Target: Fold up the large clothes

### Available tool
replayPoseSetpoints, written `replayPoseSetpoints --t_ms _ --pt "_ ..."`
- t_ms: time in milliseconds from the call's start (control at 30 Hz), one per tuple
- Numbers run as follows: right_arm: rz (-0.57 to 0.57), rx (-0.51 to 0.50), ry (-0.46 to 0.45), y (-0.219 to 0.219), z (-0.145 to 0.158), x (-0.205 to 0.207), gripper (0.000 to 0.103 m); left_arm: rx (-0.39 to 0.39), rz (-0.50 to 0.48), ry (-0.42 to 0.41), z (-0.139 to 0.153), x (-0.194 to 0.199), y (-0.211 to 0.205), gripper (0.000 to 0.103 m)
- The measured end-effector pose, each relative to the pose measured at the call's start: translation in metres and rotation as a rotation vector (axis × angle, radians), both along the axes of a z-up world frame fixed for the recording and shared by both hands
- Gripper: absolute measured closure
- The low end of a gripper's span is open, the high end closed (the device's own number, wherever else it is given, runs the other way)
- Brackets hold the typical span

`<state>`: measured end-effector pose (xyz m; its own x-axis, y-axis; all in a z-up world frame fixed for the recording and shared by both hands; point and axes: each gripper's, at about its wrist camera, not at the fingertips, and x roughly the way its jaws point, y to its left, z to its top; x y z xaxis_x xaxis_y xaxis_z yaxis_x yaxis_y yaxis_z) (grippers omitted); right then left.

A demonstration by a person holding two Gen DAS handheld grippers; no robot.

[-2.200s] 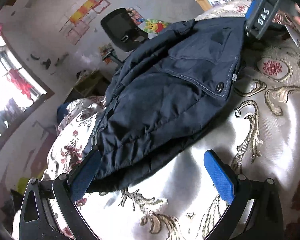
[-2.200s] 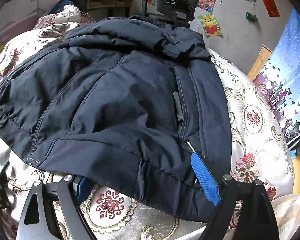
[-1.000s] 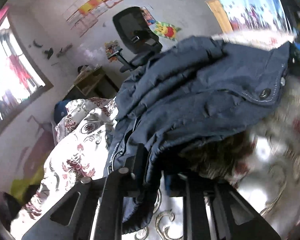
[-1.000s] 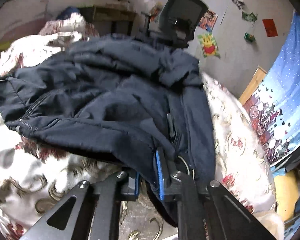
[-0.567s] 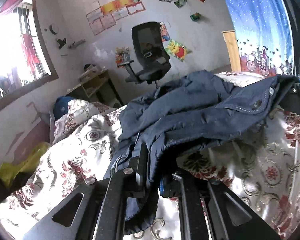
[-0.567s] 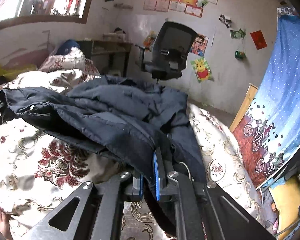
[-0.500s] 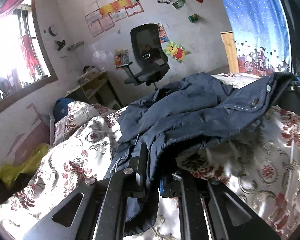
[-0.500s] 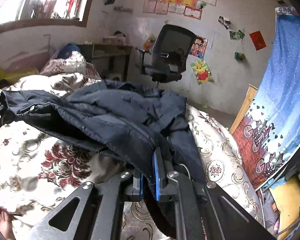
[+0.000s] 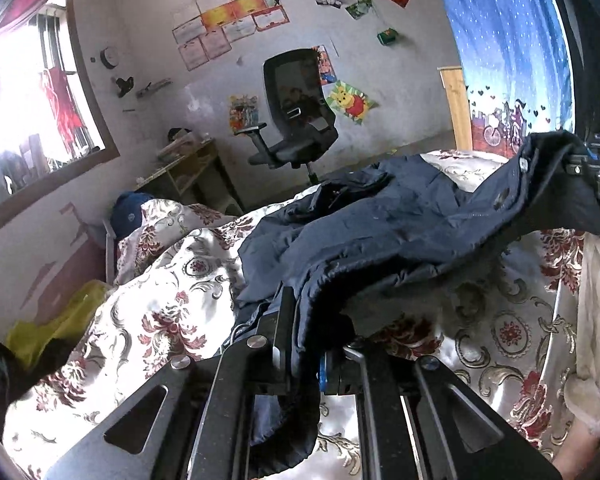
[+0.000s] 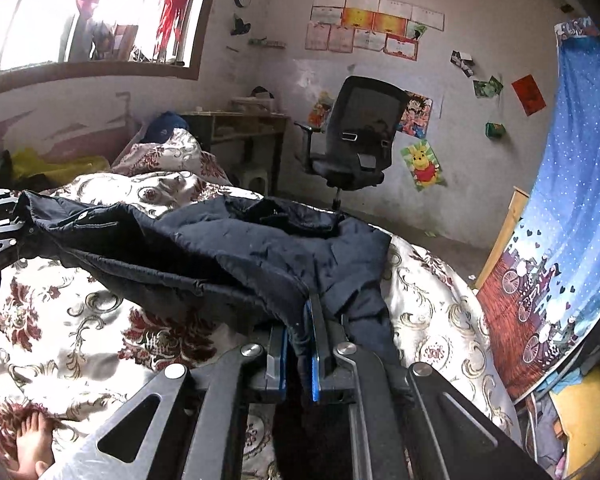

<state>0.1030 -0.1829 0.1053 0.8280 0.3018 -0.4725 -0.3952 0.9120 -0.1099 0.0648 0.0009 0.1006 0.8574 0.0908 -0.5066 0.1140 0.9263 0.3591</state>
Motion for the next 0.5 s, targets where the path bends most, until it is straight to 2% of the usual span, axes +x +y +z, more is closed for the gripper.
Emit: replayPoseSetpoints --t_ms 167,333,500 --pt "0.026 0.037 0.016 -0.003 0.004 0.030 0.095 0.008 0.039 0.037 0.003 0.028 -0.003 0.096" --pt "0.049 0.052 -0.006 -0.003 0.012 0.059 0.095 -0.020 0.093 0.070 0.019 0.066 -0.002 0.096" --pt "0.076 0.084 -0.011 -0.002 0.019 0.094 0.095 -0.089 0.156 0.188 0.034 0.104 0.005 0.096"
